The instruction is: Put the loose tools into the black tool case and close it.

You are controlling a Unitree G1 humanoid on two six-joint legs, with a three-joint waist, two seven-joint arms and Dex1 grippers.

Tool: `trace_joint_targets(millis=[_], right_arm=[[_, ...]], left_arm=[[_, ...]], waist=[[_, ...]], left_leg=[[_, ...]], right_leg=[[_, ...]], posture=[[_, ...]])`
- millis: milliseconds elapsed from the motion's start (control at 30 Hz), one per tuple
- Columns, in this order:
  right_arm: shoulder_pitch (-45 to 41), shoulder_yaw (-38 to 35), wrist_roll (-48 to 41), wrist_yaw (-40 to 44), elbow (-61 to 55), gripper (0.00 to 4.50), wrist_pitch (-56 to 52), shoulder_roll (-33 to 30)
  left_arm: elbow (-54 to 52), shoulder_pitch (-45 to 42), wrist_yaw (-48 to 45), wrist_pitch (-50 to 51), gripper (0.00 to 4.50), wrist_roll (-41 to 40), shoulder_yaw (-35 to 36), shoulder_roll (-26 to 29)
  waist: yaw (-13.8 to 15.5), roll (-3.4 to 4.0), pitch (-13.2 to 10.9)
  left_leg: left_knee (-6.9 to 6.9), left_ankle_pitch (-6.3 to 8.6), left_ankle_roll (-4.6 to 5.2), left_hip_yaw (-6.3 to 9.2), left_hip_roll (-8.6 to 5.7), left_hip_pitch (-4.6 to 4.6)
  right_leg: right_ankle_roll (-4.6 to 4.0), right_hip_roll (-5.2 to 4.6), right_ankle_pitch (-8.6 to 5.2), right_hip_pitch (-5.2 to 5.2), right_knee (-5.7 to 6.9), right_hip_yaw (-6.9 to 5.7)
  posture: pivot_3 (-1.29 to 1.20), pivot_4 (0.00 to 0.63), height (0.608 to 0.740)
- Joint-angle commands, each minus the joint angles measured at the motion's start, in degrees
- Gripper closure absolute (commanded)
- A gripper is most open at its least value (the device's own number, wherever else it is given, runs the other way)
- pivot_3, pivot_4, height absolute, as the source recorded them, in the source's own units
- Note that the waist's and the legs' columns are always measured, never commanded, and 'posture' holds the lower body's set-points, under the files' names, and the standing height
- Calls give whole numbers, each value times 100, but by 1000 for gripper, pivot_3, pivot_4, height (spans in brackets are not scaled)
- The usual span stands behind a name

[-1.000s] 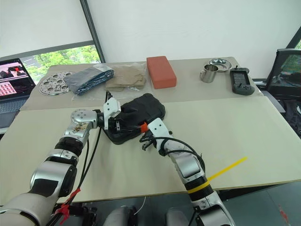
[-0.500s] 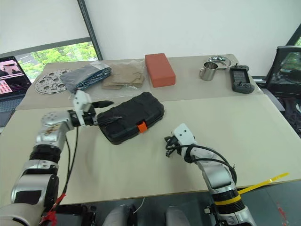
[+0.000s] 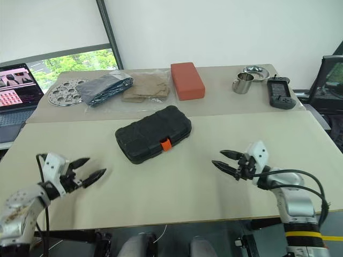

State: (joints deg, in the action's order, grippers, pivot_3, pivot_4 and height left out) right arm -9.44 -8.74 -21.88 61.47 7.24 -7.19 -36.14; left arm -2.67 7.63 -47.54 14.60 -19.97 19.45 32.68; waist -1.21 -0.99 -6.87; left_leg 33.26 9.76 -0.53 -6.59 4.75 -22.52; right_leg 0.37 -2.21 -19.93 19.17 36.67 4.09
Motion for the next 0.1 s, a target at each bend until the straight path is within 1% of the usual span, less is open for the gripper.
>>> trace_joint_targets(millis=[33,67,100], right_arm=[[-242,-171,-99,260,356,245,421,-83],[-295,-177,-70,285,480,56,495,-88],[-336,-182,-50,308,576,56,553,-91]], left_arm=[[-206,80,125,-323,0,42,55,-7],[-221,119,161,-348,0,76,28,-2],[-231,147,190,-371,0,101,4,3]], waist=[[24,-4,-3],[33,-4,-3],[33,-4,-3]], left_leg=[[0,0,0,0,-1,-1],[0,0,0,0,-3,-2],[-3,0,0,-1,-4,-2]], right_leg=[[-1,-3,0,-1,0,-2],[-2,-6,0,0,-1,-2],[-3,-10,0,-1,-4,-2]], posture=[[0,150,740],[0,150,740],[0,150,740]])
